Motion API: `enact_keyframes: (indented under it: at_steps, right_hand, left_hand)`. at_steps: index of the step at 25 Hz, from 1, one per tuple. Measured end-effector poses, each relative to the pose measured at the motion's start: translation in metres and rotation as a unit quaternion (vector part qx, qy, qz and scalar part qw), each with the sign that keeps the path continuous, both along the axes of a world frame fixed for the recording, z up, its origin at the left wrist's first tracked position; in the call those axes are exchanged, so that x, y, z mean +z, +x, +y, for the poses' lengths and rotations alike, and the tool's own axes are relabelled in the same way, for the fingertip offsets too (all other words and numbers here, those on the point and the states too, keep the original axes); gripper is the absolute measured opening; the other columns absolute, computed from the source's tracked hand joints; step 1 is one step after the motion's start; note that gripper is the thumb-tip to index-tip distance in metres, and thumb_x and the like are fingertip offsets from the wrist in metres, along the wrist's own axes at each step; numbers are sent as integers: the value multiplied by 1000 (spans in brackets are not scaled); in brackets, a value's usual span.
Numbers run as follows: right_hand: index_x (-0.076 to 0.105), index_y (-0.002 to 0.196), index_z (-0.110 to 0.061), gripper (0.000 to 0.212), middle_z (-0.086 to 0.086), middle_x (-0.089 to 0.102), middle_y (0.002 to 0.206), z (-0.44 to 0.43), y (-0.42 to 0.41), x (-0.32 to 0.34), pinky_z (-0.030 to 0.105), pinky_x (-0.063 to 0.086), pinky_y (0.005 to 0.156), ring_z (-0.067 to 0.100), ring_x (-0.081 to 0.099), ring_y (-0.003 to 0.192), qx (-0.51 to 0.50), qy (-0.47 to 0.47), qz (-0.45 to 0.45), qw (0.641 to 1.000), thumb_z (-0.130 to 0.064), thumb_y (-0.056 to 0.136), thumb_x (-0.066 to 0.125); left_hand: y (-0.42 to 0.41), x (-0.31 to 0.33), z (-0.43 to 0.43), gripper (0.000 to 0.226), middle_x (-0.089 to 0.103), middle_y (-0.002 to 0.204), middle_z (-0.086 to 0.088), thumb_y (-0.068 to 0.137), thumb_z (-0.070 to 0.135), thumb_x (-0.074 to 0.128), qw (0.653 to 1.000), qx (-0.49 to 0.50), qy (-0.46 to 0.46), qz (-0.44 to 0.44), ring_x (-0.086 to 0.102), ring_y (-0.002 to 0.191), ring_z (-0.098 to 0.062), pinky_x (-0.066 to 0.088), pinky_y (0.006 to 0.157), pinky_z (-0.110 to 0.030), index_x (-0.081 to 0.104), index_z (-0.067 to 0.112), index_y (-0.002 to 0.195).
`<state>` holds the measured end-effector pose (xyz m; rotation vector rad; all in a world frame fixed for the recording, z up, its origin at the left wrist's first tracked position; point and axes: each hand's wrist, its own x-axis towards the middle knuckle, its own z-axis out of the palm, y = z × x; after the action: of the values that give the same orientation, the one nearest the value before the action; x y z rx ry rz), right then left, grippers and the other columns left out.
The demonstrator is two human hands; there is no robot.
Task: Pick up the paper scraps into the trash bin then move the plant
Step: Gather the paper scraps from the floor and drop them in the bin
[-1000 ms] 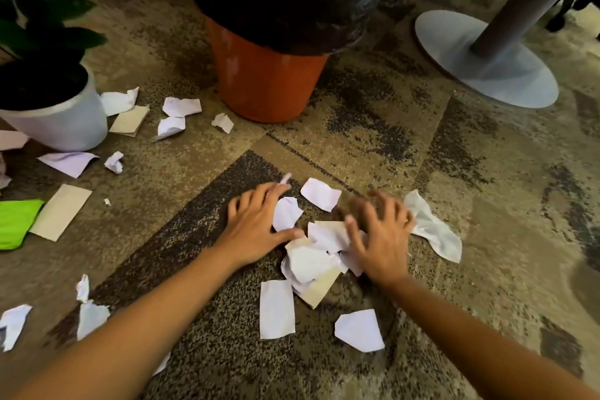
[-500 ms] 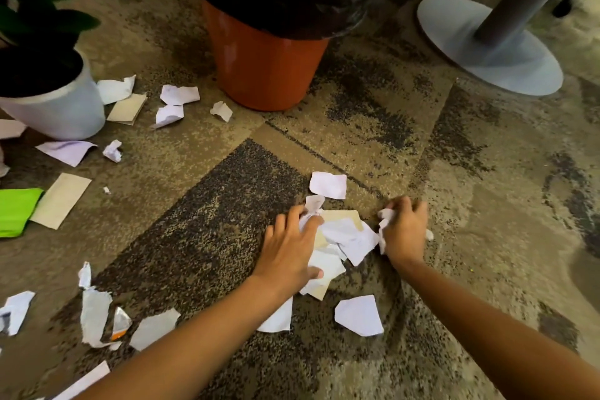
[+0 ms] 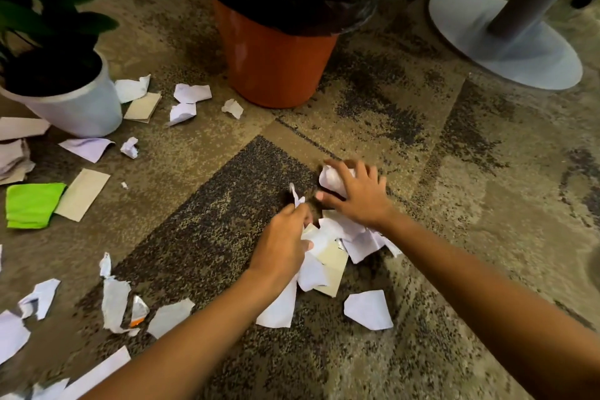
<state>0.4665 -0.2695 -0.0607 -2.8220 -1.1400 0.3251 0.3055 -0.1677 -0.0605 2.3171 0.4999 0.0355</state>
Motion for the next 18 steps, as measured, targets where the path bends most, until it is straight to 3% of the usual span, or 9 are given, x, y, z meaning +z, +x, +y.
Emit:
enact_keyframes:
  at_steps: [2, 5, 7, 9, 13, 15, 18]
  right_hand:
    - [31, 139, -42, 67, 5, 32, 139, -9, -4, -5, 47, 30, 99, 30, 32, 122, 58, -37, 7, 998, -74, 81, 40]
    - [37, 129, -40, 76, 0, 36, 127, -30, -19, -4, 44, 33, 91, 24, 34, 114, 128, -61, 6, 990, -86, 71, 21]
    - [35, 129, -40, 88, -1, 35, 128, -44, -25, 1, 44, 36, 92, 21, 32, 113, 137, -78, 39, 987, -95, 62, 18]
    - [26, 135, -44, 99, 0, 28, 135, -58, -32, 5, 48, 35, 98, 22, 28, 120, 136, -98, 69, 983, -99, 53, 30]
    - [2, 140, -55, 121, -3, -1, 150, -76, -48, 5, 57, 27, 103, 26, 8, 134, 163, -145, 85, 972, -84, 41, 65]
    - [8, 138, -56, 115, -6, -4, 150, -76, -53, 5, 60, 29, 102, 26, 8, 133, 156, -134, 98, 974, -69, 46, 76]
    - [24, 129, -52, 92, -8, 12, 136, -72, -53, 5, 47, 43, 94, 27, 24, 123, 135, -91, 162, 973, -42, 60, 83]
  left_hand:
    - [-4, 2, 4, 40, 36, 116, 1, 75, 28, 77, 999, 15, 38, 15, 47, 99, -23, 42, 77, -30, 44, 26, 97]
    - [-8, 3, 4, 67, -8, 146, 6, 59, 50, 81, 991, -5, 37, 130, 13, 130, -30, 27, 103, -44, 39, 43, 110]
    - [-8, 0, -5, 89, -42, 143, 8, 50, 56, 83, 977, -78, 20, 197, -12, 138, -35, 10, 109, -60, 28, 53, 120]
    - [-10, -2, -16, 107, -55, 135, 7, 47, 56, 84, 963, -149, 32, 223, -24, 137, -41, 0, 106, -68, 16, 56, 129]
    - [-16, -5, -32, 124, -42, 147, 3, 53, 44, 87, 935, -215, 115, 258, -23, 139, -44, 2, 104, -72, -1, 52, 140]
    - [-21, -3, -35, 118, -28, 154, 0, 59, 40, 85, 932, -215, 145, 255, -15, 141, -43, 7, 105, -70, 1, 51, 141]
    - [-28, 5, -47, 98, -15, 157, -3, 73, 26, 78, 932, -212, 157, 249, -10, 141, -46, 10, 105, -70, 11, 49, 141]
